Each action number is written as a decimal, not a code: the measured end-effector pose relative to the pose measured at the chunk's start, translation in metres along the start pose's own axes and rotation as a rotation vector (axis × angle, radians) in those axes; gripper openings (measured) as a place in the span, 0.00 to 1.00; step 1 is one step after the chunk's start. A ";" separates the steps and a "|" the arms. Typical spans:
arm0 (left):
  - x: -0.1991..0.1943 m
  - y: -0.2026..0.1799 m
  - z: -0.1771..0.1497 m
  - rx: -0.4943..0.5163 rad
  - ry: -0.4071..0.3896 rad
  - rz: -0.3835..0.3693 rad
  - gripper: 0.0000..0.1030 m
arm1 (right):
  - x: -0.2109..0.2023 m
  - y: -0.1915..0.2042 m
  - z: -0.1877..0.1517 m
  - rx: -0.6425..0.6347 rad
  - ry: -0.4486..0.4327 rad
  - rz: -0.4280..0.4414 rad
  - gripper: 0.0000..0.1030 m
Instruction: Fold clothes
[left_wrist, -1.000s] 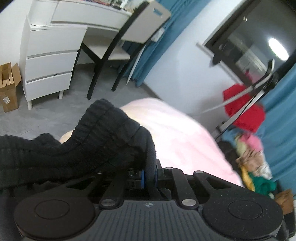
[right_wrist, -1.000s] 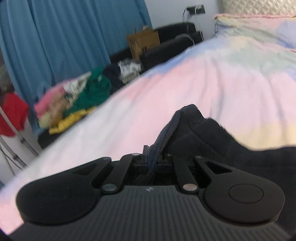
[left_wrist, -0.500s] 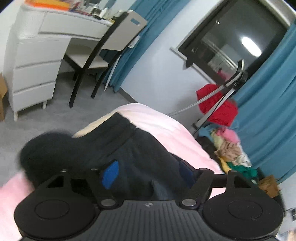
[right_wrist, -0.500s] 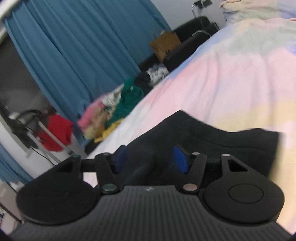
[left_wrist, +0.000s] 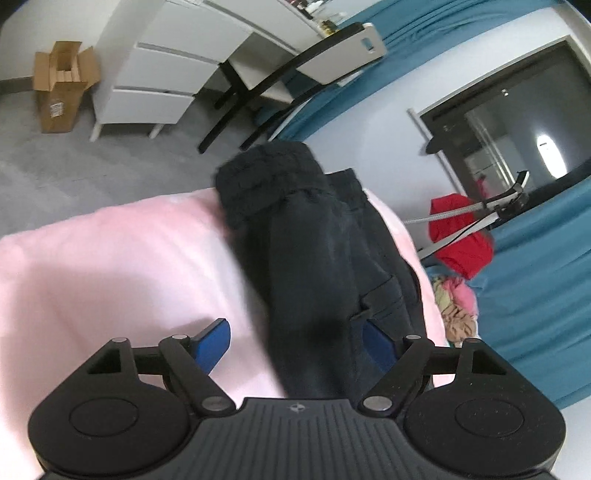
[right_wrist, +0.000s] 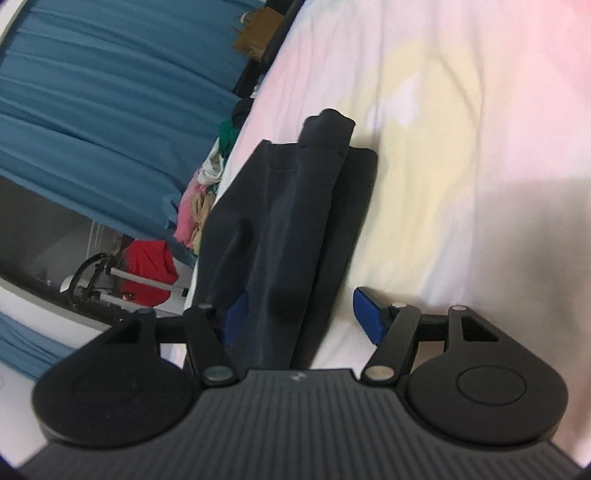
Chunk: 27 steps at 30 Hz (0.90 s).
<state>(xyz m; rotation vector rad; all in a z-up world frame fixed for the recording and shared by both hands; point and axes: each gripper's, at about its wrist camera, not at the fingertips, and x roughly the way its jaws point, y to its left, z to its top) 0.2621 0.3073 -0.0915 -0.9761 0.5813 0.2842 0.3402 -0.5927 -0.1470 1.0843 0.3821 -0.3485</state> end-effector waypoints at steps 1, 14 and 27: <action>0.008 -0.004 0.001 -0.003 -0.028 0.021 0.75 | 0.006 0.001 0.000 -0.007 -0.006 -0.002 0.64; 0.015 -0.055 0.024 0.000 -0.266 0.127 0.09 | 0.027 0.027 0.011 -0.056 -0.110 -0.030 0.11; -0.154 0.000 0.041 0.032 -0.216 0.064 0.06 | -0.104 -0.008 -0.003 0.016 -0.099 -0.006 0.10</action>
